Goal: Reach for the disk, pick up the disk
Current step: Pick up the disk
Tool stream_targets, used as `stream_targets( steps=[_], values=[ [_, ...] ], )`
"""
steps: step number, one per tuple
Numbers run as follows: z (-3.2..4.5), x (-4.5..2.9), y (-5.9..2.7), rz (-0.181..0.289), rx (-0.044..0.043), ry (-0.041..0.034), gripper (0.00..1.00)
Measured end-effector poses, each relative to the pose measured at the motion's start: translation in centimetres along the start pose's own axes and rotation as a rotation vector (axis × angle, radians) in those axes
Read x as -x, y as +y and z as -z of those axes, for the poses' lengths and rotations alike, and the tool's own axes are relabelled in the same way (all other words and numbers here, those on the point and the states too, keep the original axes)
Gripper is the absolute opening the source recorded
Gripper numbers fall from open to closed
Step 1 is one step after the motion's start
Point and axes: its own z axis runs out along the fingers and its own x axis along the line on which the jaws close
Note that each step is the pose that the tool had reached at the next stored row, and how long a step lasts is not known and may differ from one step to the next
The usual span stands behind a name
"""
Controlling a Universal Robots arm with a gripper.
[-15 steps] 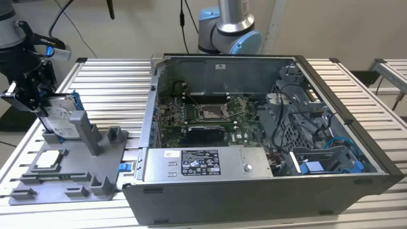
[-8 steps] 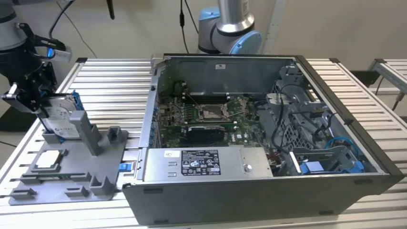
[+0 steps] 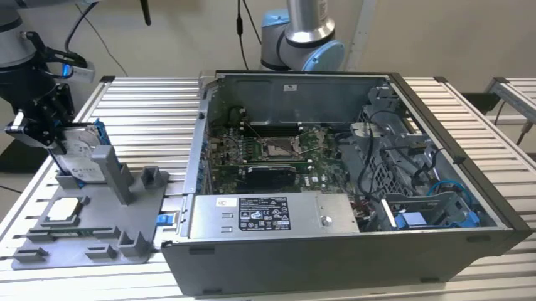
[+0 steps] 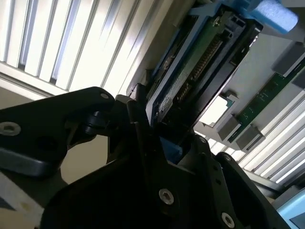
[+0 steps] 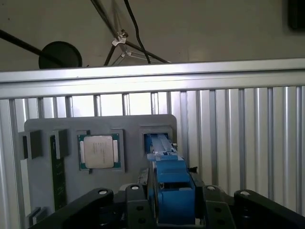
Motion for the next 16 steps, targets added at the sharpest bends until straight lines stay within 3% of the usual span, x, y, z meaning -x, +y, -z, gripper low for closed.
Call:
stream_targets(
  steps=[16],
  values=[
    [0.0,0.01,0.0,0.001,-0.0001,0.0017,0.0]
  ],
)
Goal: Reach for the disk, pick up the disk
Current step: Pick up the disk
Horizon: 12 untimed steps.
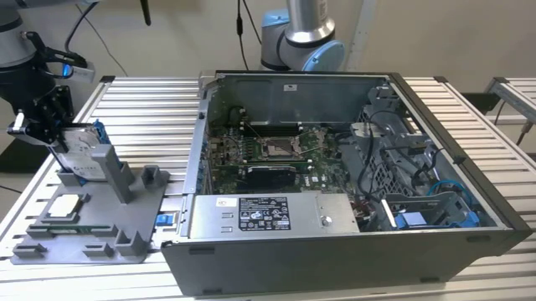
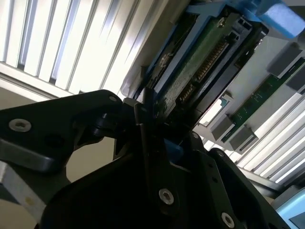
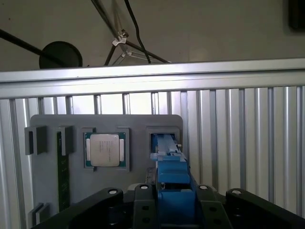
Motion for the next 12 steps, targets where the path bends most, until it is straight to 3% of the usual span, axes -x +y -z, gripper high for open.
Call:
stream_targets(
  steps=[12],
  values=[
    [0.29,0.0,0.01,0.0,0.0,-0.0003,0.0]
  ],
)
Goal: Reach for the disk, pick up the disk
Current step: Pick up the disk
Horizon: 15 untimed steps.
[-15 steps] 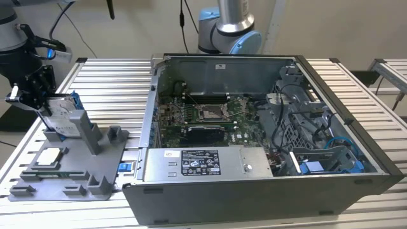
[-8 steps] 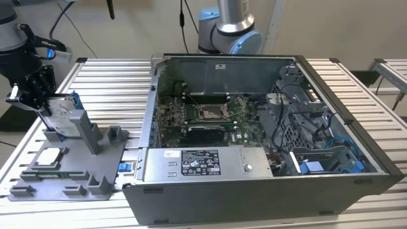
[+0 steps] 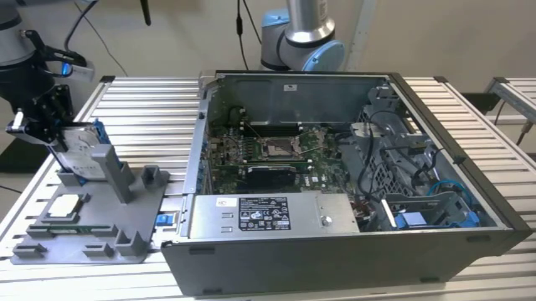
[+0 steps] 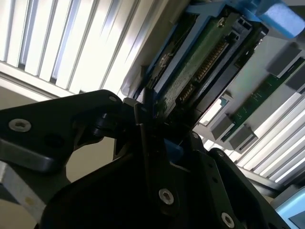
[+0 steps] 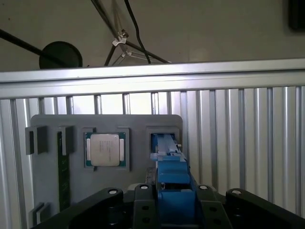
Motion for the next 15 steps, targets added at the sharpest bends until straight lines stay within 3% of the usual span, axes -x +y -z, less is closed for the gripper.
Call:
stream_targets(
  steps=[15],
  values=[
    [2.55,0.02,0.03,0.0,0.0001,0.0,0.0]
  ],
)
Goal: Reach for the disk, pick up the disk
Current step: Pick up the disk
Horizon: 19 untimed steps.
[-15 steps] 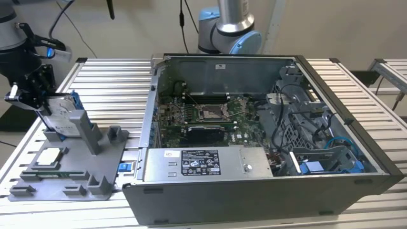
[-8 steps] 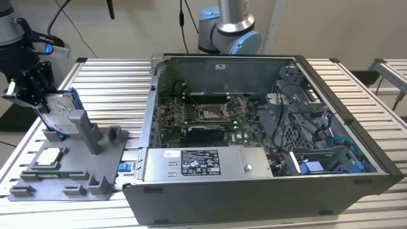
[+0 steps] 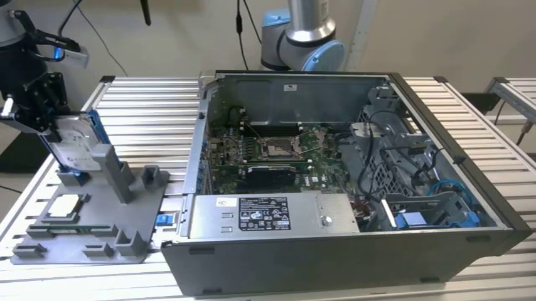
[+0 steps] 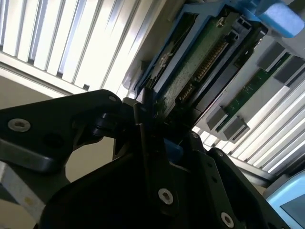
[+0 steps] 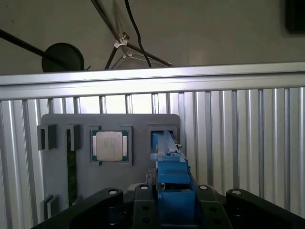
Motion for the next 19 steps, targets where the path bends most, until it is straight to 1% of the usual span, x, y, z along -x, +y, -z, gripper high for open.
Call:
stream_targets(
  steps=[8,19],
  values=[
    [1.74,0.01,0.02,0.0,-0.0001,0.0,0.0],
    [4.42,0.03,0.05,0.0,-0.0001,-0.0001,0.0]
  ],
)
